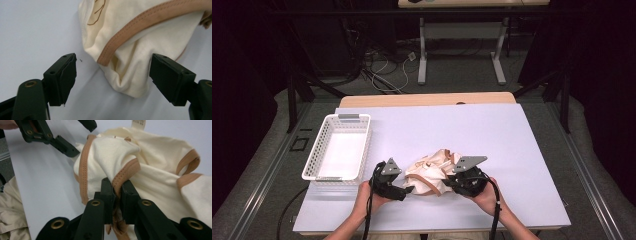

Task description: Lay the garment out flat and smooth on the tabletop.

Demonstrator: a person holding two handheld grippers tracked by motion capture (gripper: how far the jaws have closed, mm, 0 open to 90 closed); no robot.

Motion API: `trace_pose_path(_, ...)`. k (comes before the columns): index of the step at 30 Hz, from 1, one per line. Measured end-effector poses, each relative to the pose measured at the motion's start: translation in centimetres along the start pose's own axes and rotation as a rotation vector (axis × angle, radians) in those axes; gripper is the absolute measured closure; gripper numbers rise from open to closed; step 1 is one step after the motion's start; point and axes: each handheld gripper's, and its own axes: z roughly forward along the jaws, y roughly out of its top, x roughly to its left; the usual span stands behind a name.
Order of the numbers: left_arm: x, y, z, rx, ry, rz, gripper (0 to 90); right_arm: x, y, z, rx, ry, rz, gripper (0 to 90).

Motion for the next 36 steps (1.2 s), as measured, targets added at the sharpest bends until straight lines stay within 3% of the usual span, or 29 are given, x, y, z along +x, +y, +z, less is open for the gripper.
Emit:
trace_pose_path(5, -0.4, 0.2, -0.2, -0.007, -0.003, 0.022, 23.5, -0.4, -0.8, 1.7, 0.064, -0.007, 0.01, 73.4)
trace_pose_path(8, -0.4, 0.2, -0.3, -0.012, -0.002, 0.032, 29.5, -0.7, -0.9, 1.9, 0.077, -0.009, 0.016, 68.4)
trace_pose_path(11, -0.6, 0.2, -0.5, -0.029, 0.013, 0.054, 42.3, -0.8, -0.8, 1.5, 0.047, -0.002, 0.025, 69.8)
trace_pose_path(15, -0.8, 0.2, -0.5, -0.04, 0.021, 0.081, 58.9, -0.6, -0.6, 1.0, 0.011, 0.024, 0.031, 80.4)
trace_pose_path(20, -0.8, -0.1, 0.0, -0.04, 0.023, 0.082, 79.9, 0.0, -0.1, 1.0, -0.024, 0.08, 0.04, 80.1)
trace_pose_path(22, -0.6, -0.1, 0.0, -0.046, 0.032, 0.079, 84.2, 0.3, 0.1, 1.2, -0.014, 0.098, 0.029, 72.7)
trace_pose_path(27, 0.4, -0.1, -0.8, -0.079, 0.061, 0.043, 86.4, 0.0, -0.1, 1.4, 0.021, 0.072, 0.01, 58.8)
trace_pose_path(29, 0.6, -0.2, -0.9, -0.079, 0.078, 0.031, 86.8, -0.5, -0.3, 1.1, 0.013, 0.057, 0.014, 51.2)
trace_pose_path(31, 0.8, -0.3, -0.9, -0.071, 0.089, 0.013, 86.8, -0.8, -0.5, 0.8, 0.042, 0.029, 0.0, 46.1)
trace_pose_path(33, 1.0, -0.3, -0.9, -0.07, 0.096, 0.009, 86.8, -1.1, -0.8, 0.8, 0.054, 0.03, -0.006, 43.2)
trace_pose_path(36, 1.2, -0.4, -0.9, -0.071, 0.094, -0.003, 86.8, -0.9, -1.2, 1.2, 0.119, 0.057, -0.012, 41.3)
